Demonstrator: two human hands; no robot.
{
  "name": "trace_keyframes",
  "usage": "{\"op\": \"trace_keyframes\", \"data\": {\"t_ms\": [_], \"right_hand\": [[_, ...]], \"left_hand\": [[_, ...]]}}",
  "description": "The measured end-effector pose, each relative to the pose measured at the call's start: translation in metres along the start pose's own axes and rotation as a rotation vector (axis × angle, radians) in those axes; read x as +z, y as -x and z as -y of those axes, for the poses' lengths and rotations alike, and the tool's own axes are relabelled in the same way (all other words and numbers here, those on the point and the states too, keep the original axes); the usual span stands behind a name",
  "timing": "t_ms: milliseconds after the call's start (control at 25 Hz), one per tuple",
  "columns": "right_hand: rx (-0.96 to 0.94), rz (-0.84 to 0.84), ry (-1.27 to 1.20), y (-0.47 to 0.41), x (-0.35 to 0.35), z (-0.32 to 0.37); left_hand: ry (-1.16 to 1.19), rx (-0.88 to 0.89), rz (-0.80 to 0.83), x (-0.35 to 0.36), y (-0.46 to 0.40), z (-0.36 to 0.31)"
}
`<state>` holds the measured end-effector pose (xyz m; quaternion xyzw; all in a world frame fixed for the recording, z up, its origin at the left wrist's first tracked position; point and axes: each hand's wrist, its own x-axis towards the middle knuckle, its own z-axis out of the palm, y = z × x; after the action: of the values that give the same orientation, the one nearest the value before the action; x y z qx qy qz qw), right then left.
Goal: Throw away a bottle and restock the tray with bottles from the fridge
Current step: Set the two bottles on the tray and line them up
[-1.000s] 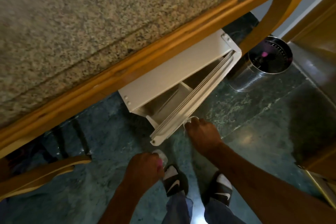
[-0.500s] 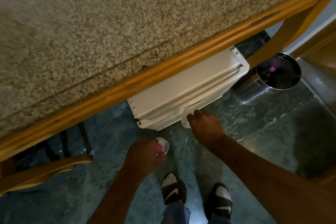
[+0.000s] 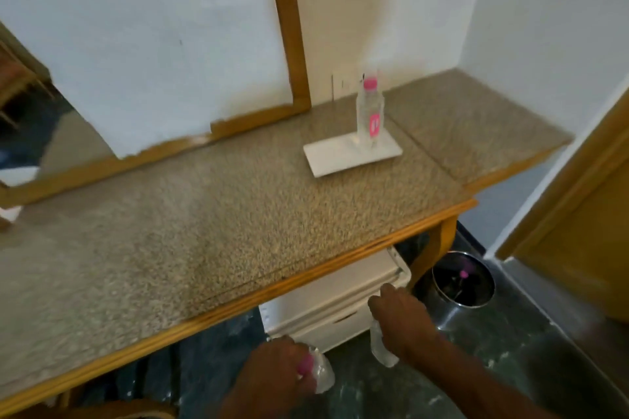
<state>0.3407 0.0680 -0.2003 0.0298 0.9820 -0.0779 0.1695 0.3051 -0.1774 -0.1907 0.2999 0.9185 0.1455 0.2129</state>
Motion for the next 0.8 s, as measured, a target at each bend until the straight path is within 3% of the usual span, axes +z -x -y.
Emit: {"op": "trace_keyframes", "data": {"t_ms": [120, 360, 600, 800], "right_hand": [[-0.05, -0.032, 0.036, 0.031, -0.086, -0.015], [-0.099, -0.21, 0.005, 0.045, -0.242, -0.041], [-0.046, -0.334, -0.034, -0.002, -0.347, -0.032], [0.049, -0.377, -0.066, -0.077, -0.379, -0.016]], "left_hand": [[-0.05, 0.101, 0.011, -0.076, 0.007, -0.054], [-0.1, 0.212, -0.212, -0.216, -0.008, -0.12], [-0.148, 0.128, -0.454, -0.289, -0.075, -0.128], [-0.263, 0.031, -0.491, -0.322, -0.148, -0.092]]}}
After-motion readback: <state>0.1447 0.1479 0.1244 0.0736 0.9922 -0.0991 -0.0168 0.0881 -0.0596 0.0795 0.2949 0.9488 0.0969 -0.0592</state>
